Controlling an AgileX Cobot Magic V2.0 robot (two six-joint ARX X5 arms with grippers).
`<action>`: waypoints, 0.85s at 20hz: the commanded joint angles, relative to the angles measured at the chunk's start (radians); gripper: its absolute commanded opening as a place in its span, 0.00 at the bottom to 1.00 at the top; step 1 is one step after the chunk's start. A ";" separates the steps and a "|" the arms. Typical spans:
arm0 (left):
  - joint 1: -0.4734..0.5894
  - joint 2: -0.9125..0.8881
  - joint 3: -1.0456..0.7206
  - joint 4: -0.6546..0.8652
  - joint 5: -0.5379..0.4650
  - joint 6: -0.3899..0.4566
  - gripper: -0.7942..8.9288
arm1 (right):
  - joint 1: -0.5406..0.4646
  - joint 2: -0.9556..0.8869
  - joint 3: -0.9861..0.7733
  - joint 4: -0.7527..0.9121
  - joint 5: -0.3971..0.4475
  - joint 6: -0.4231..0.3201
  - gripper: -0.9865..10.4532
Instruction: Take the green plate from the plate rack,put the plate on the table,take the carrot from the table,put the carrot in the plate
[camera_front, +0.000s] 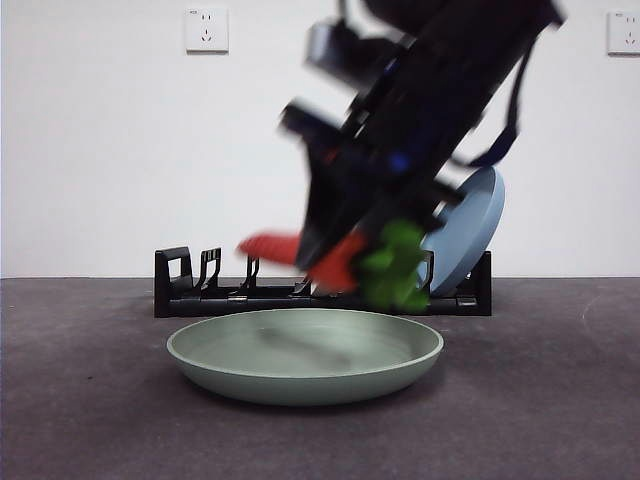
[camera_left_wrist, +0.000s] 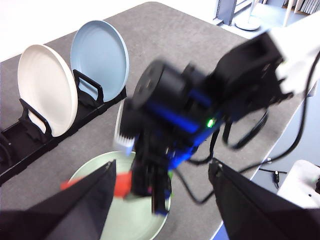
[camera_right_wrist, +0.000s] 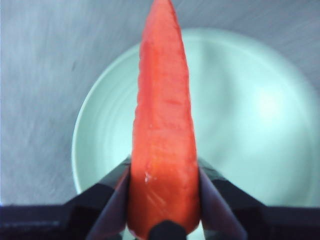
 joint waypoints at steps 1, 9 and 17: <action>-0.003 -0.002 -0.003 -0.003 -0.004 -0.006 0.41 | -0.001 0.076 -0.002 0.013 0.012 0.018 0.07; -0.003 -0.002 -0.003 -0.012 -0.005 -0.006 0.41 | 0.000 0.154 -0.002 0.024 0.028 0.016 0.32; -0.003 -0.002 -0.003 -0.022 -0.004 -0.002 0.41 | 0.000 -0.035 -0.001 -0.038 0.029 0.017 0.64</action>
